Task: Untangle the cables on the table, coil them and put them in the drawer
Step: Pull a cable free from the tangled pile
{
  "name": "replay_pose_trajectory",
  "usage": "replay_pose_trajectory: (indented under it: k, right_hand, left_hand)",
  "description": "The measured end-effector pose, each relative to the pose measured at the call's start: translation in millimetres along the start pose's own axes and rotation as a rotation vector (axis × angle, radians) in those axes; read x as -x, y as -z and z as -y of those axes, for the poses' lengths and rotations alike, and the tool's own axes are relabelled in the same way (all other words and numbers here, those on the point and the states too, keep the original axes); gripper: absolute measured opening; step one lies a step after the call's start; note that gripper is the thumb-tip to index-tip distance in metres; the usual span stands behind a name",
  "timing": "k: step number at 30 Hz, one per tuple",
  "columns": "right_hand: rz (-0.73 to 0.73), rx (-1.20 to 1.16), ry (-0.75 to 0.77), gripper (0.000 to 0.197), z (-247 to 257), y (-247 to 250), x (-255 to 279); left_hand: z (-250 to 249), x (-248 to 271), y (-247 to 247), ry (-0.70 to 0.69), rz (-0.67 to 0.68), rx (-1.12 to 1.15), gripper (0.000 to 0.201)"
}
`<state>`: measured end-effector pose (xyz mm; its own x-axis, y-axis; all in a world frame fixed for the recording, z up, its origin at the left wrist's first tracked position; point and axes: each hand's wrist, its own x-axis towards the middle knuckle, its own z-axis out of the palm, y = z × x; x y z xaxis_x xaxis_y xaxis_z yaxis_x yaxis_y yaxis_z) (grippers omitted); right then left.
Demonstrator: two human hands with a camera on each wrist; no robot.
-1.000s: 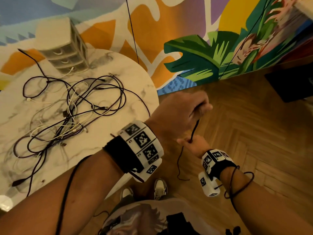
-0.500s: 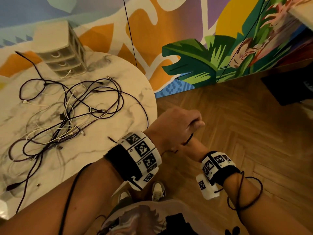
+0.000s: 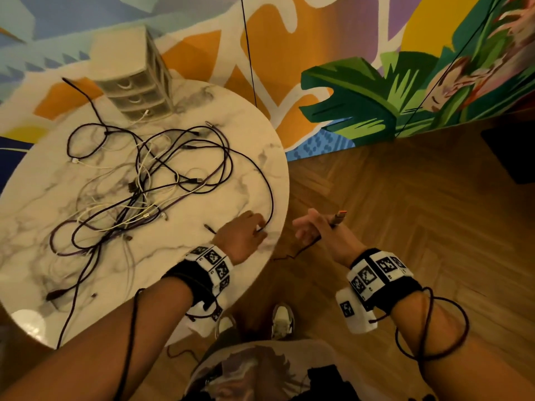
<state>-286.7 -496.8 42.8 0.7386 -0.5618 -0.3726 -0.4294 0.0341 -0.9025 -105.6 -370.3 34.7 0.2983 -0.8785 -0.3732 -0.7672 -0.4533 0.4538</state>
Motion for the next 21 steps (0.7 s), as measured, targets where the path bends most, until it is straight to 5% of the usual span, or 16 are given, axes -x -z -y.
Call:
replay_pose_trajectory:
  k: [3,7,21]
  right_hand:
    - [0.013,-0.012,-0.041,0.049,-6,-5,-3]
    - [0.026,-0.006,-0.057,0.049,-10,-4,-8]
    - [0.177,0.058,-0.239,0.058,-19,-40,-31]
  left_hand:
    - [48,0,-14,0.127,0.162,-0.295,0.042]
    - [52,-2,-21,0.137,0.168,-0.448,0.031]
    - [14,-4,-30,0.067,0.149,-0.555,0.018]
